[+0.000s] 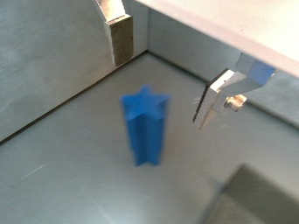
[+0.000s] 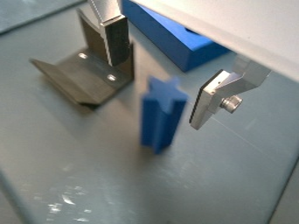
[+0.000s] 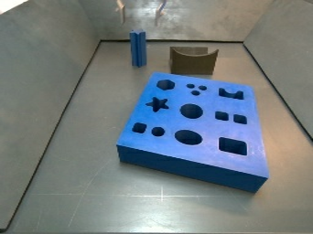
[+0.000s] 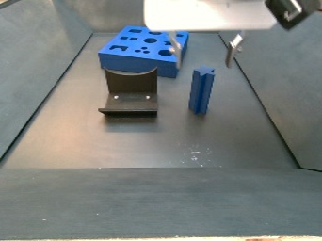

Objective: Pick up the star object. Move up. Move to above the board. Insert the star object.
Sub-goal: Pick up the star object.

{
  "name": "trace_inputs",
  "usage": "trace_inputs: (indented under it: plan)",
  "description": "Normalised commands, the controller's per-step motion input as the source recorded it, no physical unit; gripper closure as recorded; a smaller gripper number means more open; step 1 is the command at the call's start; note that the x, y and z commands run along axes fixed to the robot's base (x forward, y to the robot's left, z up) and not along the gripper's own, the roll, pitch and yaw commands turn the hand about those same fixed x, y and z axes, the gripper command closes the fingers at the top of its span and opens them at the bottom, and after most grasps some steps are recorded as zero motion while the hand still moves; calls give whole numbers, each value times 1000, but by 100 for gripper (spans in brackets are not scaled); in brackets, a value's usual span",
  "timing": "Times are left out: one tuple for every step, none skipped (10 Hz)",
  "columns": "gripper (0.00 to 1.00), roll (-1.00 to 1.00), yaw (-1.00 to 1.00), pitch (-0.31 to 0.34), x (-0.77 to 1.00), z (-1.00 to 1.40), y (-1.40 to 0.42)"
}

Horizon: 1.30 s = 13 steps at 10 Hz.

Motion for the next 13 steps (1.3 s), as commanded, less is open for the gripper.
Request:
trace_inputs:
  plan:
    - [0,0,0,-20,0,-9,0]
    - [0,0,0,-383,-171,-609,-63]
    - [0,0,0,-457,-231,-746,-77]
    - [0,0,0,0,0,-17,0]
    - [0,246,0,-303,-149,-860,-206]
    - [0,0,0,-83,0,-311,0]
    - [100,0,0,0,0,0,0]
    - [100,0,0,0,0,0,0]
    - [100,0,0,0,0,0,0]
    - [100,0,0,0,0,0,0]
    - [100,0,0,0,0,0,0]
    - [100,0,0,0,0,0,0]
    - [100,0,0,0,0,0,0]
